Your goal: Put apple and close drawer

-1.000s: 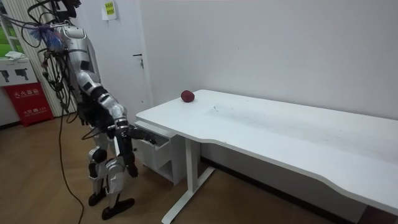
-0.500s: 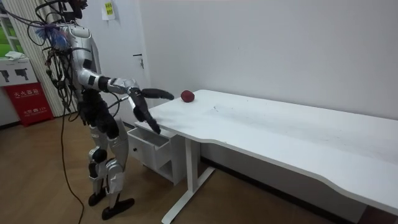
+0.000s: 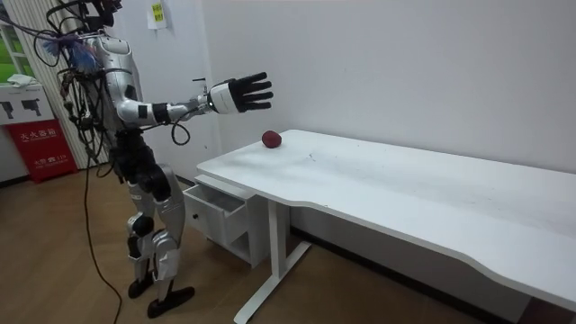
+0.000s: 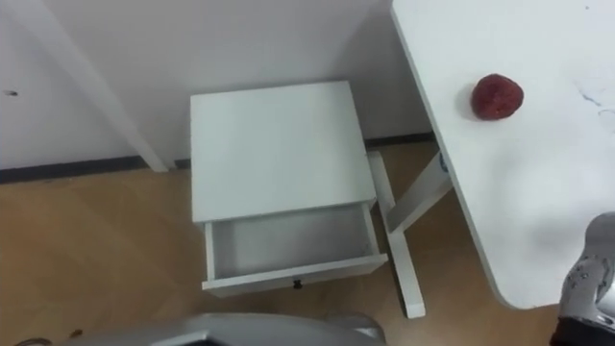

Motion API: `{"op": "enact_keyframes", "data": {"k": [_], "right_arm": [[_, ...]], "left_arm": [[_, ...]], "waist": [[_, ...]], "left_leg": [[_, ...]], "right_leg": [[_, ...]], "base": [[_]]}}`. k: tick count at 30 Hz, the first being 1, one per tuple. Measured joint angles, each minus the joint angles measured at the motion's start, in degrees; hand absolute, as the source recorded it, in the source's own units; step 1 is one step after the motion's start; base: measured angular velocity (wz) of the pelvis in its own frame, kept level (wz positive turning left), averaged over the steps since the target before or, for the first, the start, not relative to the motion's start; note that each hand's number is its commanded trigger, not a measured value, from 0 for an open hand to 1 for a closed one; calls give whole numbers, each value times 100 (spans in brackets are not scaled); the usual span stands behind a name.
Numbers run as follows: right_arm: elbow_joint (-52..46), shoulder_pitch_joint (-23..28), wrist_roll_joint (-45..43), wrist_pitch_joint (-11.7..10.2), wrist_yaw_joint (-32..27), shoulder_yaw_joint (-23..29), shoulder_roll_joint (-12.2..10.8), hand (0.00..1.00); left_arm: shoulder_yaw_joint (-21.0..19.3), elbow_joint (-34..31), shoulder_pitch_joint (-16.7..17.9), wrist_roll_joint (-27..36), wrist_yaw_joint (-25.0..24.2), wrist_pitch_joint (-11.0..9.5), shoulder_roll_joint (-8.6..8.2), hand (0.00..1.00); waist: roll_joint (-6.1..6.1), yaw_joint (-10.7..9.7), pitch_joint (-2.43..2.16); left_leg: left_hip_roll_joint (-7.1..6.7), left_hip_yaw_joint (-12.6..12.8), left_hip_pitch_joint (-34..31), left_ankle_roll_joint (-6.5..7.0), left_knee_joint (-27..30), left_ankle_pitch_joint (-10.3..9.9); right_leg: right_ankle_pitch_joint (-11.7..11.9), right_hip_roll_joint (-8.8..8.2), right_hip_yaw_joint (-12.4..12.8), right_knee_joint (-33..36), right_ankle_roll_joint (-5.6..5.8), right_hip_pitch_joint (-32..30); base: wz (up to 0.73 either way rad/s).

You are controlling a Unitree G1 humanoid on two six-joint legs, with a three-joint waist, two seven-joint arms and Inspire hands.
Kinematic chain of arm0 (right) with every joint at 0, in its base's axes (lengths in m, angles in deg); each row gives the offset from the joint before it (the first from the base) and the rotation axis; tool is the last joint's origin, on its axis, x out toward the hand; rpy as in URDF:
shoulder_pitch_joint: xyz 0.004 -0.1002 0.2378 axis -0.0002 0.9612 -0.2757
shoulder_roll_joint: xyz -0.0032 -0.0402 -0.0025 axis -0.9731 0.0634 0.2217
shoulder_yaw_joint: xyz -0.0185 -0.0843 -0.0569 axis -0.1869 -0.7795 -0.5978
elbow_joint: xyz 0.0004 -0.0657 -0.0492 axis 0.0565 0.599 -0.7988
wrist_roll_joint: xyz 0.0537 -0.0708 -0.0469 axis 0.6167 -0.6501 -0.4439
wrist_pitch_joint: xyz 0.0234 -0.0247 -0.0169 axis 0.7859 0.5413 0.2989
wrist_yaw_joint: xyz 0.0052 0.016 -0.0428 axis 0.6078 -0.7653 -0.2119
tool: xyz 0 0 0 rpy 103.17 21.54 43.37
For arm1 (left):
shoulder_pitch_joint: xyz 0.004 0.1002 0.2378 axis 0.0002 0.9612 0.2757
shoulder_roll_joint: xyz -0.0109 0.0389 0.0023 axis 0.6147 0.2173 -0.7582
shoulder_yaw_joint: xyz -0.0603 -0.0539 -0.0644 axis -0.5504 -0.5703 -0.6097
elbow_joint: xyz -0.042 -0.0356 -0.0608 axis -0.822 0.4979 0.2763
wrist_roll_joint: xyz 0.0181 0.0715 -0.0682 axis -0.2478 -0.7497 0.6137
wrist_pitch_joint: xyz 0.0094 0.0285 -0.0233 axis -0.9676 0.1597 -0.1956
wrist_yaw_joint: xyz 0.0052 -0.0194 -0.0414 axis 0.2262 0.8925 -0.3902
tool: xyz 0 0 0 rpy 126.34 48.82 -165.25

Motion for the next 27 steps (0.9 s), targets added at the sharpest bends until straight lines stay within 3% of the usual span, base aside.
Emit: {"op": "enact_keyframes", "data": {"k": [8,14,27], "right_arm": [[-9,-37,60,210,774,-338,223,0],[81,-154,84,437,1610,-482,234,0],[503,-356,72,823,2970,-820,238,0]], "left_arm": [[13,-51,67,31,-98,91,2,0],[21,-132,53,-122,-104,92,19,0],[24,-287,65,-361,-194,341,24,0]], "waist": [[-77,84,-4],[-205,115,36],[-87,141,9]], "left_leg": [[-1,-6,-8,0,-24,0],[6,-9,9,0,-44,0],[7,-50,-3,0,-40,0]], "right_leg": [[9,4,-24,-40,3,16],[21,13,-27,-84,6,102],[30,0,-106,-82,22,106]], "base": [[0],[2],[2]]}}
